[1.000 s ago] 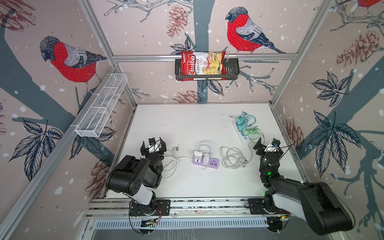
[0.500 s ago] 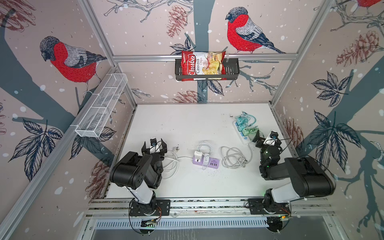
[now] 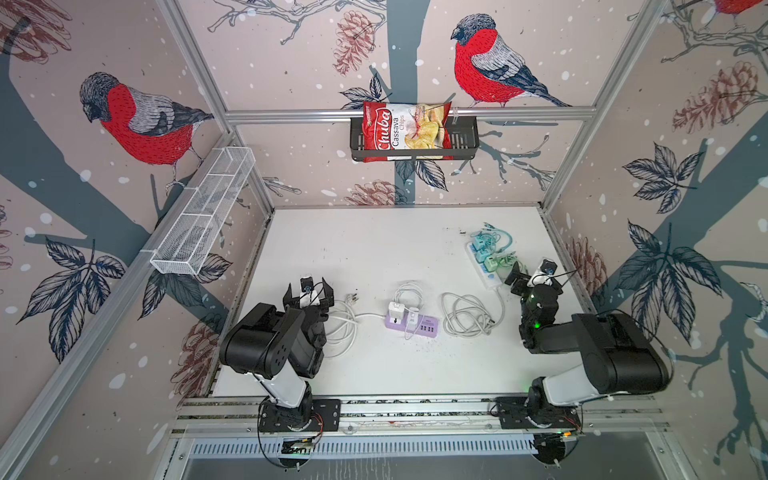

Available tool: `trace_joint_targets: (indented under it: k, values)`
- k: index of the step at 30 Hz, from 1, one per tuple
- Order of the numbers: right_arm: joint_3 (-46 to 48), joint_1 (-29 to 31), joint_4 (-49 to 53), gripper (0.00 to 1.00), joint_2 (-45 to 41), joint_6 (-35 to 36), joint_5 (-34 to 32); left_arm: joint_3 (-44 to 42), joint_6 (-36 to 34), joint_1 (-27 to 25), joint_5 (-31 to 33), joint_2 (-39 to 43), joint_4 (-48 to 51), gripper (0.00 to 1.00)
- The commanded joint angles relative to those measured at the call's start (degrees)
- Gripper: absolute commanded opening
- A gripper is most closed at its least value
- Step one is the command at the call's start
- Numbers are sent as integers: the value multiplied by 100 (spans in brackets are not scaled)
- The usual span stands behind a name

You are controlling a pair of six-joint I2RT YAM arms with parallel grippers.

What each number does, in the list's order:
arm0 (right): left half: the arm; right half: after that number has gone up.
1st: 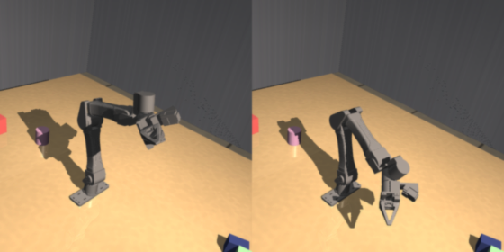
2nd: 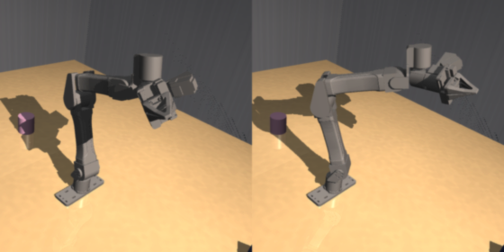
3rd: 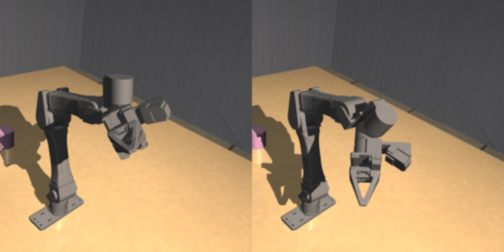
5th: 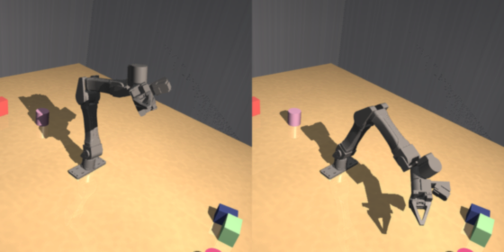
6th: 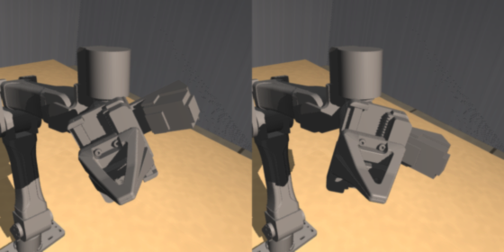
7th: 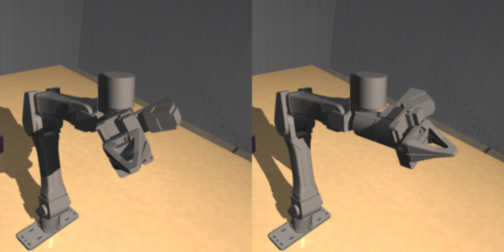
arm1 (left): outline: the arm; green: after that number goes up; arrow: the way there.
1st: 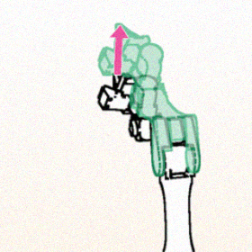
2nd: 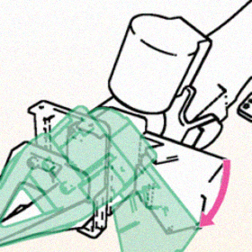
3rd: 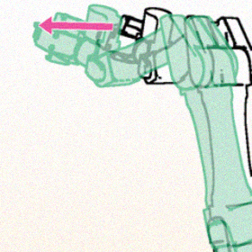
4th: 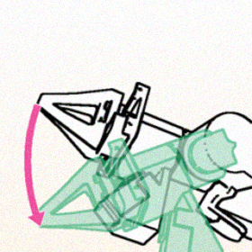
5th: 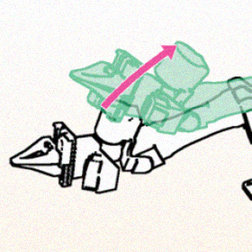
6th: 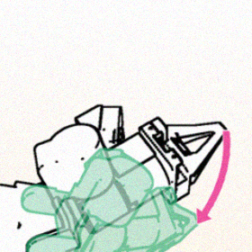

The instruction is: Insert the plug

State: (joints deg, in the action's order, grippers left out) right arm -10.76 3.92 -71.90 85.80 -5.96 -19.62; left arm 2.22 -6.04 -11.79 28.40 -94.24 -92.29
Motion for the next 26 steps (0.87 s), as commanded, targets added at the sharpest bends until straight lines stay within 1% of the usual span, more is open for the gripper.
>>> trace_joint_targets:
  k: [1,4,9,14,19,26]
  values:
    - [333,114,-755,100,-62,-11,-458,-87,-26,-7,-131,82,-1081,97]
    - [625,153,-1285,99,-88,5,-550,-64,-24,-4,-124,68,-1083,97]
    - [651,232,-1345,100,-84,79,-614,-64,-27,-8,-124,66,-1081,97]
    - [919,289,-1941,100,-29,197,-527,-130,-38,-1,-174,130,-1082,97]
    - [856,429,-1931,99,24,338,-660,-148,-20,-7,-182,147,-1082,97]
    - [883,460,-1988,100,33,371,-691,-204,24,-7,-227,213,-1086,97]
